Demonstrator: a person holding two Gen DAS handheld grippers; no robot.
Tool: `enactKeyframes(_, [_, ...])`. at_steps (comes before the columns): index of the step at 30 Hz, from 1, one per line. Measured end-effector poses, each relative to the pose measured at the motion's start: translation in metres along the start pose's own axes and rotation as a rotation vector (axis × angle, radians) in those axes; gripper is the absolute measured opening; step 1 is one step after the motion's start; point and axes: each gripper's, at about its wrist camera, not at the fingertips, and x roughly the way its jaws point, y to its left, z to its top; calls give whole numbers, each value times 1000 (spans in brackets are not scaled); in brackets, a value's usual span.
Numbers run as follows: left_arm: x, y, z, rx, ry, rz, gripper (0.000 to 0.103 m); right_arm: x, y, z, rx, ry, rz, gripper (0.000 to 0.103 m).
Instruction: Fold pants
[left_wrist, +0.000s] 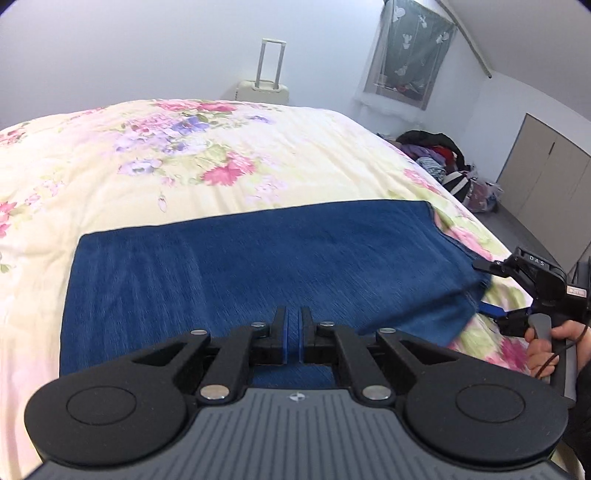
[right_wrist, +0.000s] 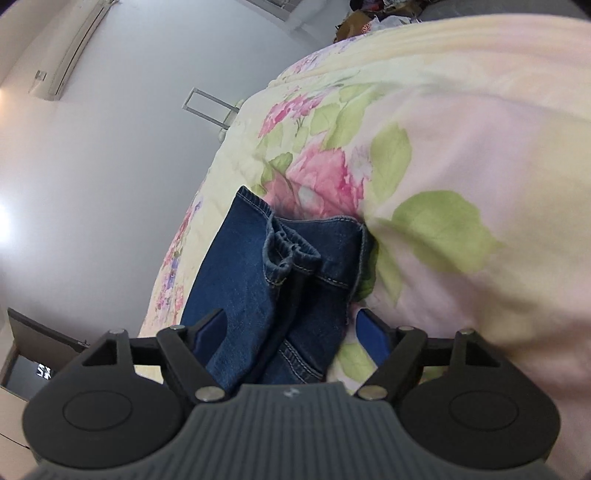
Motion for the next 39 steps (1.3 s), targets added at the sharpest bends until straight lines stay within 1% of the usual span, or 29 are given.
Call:
enactKeyframes(3, [19,12,8,-14,3,7,4,21,-1,2,21,-4,-7,66])
enactKeyframes(4, [25,14,11,-15,6,7,4,25,-1,3,17,-12,-5,59])
enactKeyframes(5, [31,16,13,-13,4,7,4,28,-2,4,21,-23,-8,49])
enactKeyframes(6, [37,16,17,-6,3,4,4,30,-5,6,38,-30,-9,45])
enactKeyframes(8, [52,16,24,19,-3,6,4,27,-12,8,80,-46,34,31])
enactKeyframes(9, [65,17,29,34,-7,7,4,24,-14,7,83,-55,57,29])
enactKeyframes(11, [87,16,41,65,-11,16,4,16,-11,5,42,-75,83,22])
enactKeyframes(14, [123,14,58,97,-3,25,4,1,5,-1,-37,-129,96,18])
enactKeyframes(17, [150,10,68,154,5,60,5,-7,26,-7,-111,-180,69,16])
enactKeyframes(20, [171,7,72,188,22,85,7,-11,38,-13,-116,-218,47,16])
enactKeyframes(24, [188,-3,72,247,36,133,4,-12,49,-20,-134,-248,24,15])
enactKeyframes(26, [187,-9,71,269,36,161,4,-18,55,-24,-135,-254,5,15])
enactKeyframes(28, [176,-16,70,287,37,178,4,-19,60,-26,-97,-267,-6,15])
enactKeyframes(30, [157,-25,63,321,49,159,8,-21,63,-29,-40,-290,2,15])
enactKeyframes(33, [130,-39,42,365,76,133,8,-22,74,-34,-17,-328,-7,15])
enactKeyframes(35, [112,-46,23,362,107,96,8,-20,79,-37,8,-350,-13,15])
enactKeyframes(36, [105,-49,13,361,113,89,7,-20,81,-39,27,-359,-9,15])
enactKeyframes(39, [85,-58,-9,317,121,82,0,-19,84,-39,28,-360,-3,15])
